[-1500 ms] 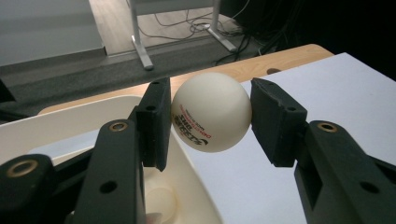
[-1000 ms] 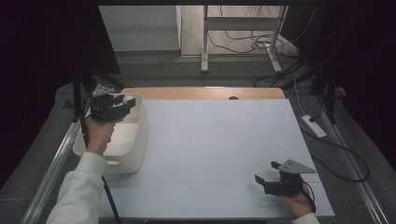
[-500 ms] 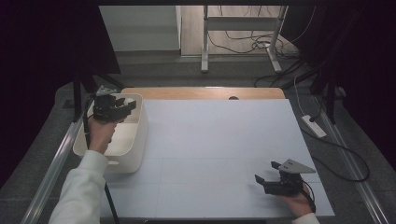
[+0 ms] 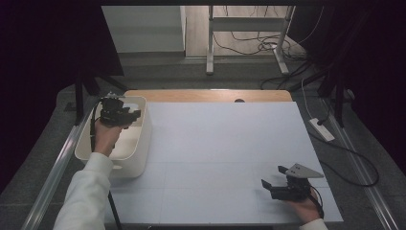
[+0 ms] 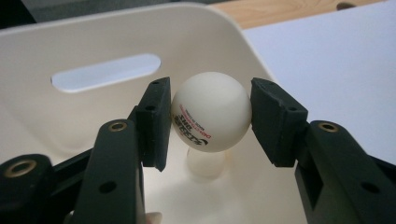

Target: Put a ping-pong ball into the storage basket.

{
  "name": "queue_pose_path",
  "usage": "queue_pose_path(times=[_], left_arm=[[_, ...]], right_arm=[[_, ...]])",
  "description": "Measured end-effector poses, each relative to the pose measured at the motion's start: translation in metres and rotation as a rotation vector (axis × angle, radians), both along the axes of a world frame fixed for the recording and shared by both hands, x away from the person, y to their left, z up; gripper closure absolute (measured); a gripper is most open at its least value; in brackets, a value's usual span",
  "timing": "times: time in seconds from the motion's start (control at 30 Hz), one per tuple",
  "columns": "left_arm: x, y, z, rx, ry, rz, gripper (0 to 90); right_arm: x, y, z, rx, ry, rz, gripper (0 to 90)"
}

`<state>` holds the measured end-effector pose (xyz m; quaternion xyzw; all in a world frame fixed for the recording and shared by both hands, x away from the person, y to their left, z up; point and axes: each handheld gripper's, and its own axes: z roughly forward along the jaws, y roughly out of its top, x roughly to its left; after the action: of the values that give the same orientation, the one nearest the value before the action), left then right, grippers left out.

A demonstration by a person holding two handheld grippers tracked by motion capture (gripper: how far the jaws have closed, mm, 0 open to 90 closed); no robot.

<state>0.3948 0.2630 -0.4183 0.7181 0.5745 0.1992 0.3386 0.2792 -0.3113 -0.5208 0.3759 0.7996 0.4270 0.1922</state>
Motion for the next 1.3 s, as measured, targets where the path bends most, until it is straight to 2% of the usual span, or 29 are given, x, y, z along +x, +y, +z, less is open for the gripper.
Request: queue_pose_path(times=[0.17, 0.63, 0.7, 0.73, 0.8, 1.0, 1.3], left_arm=[[-0.001, 0.001, -0.002, 0.000, 0.004, 0.006, 49.6], [-0.005, 0.000, 0.003, -0.016, -0.035, -0.002, 48.0], [-0.005, 0.000, 0.004, -0.017, -0.040, -0.002, 40.8], [-0.007, -0.001, 0.006, -0.027, -0.057, 0.002, 40.8], [-0.010, -0.001, 0.009, -0.040, -0.078, 0.001, 31.0], [-0.022, -0.002, 0.019, -0.093, -0.122, -0.056, 24.2], [-0.039, -0.010, 0.033, -0.129, -0.180, -0.125, 22.6]], right_arm=[[0.000, 0.000, 0.000, -0.003, 0.000, -0.001, 12.7], [0.000, 0.000, 0.000, -0.004, 0.000, -0.003, 12.7], [0.000, -0.001, 0.000, 0.000, 0.000, -0.002, 12.7], [0.000, -0.001, 0.000, 0.000, 0.000, -0.002, 12.7], [0.000, -0.001, 0.000, -0.001, 0.000, -0.002, 12.7], [0.000, -0.001, 0.000, 0.002, 0.000, -0.004, 12.7], [0.001, 0.000, 0.000, 0.000, 0.000, 0.000, 12.7]])
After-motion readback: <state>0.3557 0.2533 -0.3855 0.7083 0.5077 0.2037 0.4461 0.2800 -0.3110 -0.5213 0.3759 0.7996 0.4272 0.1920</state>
